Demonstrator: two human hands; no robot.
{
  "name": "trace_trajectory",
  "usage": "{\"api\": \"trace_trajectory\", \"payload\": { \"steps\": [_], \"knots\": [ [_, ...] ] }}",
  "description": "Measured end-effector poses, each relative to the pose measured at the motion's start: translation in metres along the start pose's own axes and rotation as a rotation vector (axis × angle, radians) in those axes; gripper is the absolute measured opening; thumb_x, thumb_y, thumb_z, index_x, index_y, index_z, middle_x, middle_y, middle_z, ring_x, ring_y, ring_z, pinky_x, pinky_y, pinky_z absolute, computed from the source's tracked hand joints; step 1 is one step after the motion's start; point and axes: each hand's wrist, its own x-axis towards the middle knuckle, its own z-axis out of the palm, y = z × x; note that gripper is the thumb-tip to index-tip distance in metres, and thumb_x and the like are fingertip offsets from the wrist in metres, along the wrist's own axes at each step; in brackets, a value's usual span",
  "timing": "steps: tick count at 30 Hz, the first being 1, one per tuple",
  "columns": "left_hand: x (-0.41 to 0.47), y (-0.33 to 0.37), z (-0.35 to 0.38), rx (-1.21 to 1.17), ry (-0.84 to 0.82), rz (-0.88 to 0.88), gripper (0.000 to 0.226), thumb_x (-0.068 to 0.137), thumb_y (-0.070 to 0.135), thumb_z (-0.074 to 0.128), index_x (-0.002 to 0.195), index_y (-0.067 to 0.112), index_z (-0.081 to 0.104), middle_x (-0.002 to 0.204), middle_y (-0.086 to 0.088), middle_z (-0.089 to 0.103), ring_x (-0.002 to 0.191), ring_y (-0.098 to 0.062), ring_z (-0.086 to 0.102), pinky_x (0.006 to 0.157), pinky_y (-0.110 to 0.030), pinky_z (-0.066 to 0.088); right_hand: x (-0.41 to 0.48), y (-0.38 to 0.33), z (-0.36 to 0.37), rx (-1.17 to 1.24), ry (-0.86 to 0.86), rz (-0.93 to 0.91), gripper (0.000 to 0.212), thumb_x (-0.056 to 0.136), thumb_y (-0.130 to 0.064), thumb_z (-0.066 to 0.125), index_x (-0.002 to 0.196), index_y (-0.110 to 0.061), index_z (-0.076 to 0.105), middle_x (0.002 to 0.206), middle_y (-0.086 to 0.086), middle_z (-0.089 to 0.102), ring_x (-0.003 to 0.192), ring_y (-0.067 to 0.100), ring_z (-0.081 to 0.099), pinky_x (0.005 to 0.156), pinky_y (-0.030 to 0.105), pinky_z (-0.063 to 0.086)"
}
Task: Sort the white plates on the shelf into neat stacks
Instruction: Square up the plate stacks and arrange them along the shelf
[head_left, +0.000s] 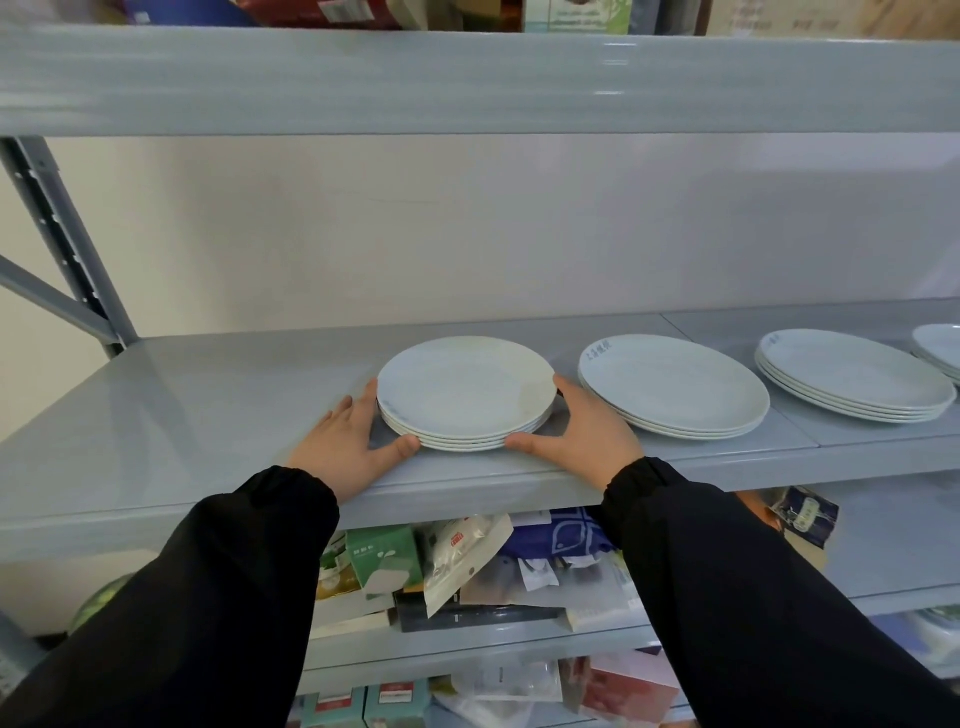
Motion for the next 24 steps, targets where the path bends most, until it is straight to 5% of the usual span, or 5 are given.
{"api": "trace_trajectory", "payload": {
  "steps": [12,24],
  "knots": [
    [-0.0001,-0.0012,0.0011,0.087,-0.010,0.023,0.109,0.070,0.092,0.019,0.155,0.030,-0.011,0.162,-0.004,0.019,0.148,-0.027,0.019,0.120,-0.043,0.019,0.0004,0.0011,0.0011,0.016,0.012,0.008,0.081,0.065,-0.065,0.079,0.133,-0.035,0.048,0.128,-0.014,0.059,0.112,0.004,0.053,0.085,0.023,0.038],
    [-0.0011,0.0012,0.0006,0.048,0.020,0.021,0.095,0.085,0.077,0.039,0.156,0.032,-0.006,0.160,-0.005,0.026,0.146,-0.030,0.024,0.118,-0.043,0.022,0.0019,0.0031,0.0006,0.008,0.003,0.002,0.084,0.066,-0.068,0.076,0.137,-0.035,0.046,0.130,-0.015,0.059,0.114,0.006,0.054,0.086,0.023,0.040]
  ]
}}
